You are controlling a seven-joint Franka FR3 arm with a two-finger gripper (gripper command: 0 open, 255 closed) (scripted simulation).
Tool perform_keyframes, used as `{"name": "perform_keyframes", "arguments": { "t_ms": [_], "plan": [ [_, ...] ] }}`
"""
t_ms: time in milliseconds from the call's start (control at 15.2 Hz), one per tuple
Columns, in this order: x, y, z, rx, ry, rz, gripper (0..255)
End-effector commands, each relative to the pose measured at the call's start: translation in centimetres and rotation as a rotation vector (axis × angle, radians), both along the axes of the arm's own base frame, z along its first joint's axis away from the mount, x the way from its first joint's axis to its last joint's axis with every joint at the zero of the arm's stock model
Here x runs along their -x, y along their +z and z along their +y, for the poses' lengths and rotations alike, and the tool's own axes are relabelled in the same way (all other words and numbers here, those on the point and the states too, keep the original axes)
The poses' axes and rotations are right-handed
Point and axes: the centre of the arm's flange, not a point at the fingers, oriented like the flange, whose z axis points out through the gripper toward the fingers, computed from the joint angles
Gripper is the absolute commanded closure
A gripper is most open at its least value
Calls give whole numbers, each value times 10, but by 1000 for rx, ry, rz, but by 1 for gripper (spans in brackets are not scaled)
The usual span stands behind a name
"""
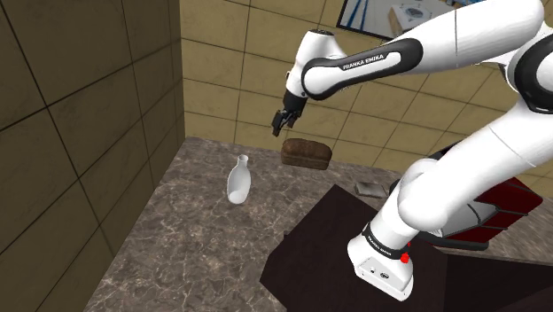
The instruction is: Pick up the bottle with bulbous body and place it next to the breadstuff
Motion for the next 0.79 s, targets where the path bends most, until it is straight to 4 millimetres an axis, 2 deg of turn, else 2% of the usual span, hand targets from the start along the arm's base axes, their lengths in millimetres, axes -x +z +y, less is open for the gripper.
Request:
{"name": "perform_keyframes", "arguments": {
  "t_ms": [0,726],
  "plan": [
    [-12,-24,5,-3,10,0,0],
    [-83,-146,35,-21,63,6,0]
  ]
}}
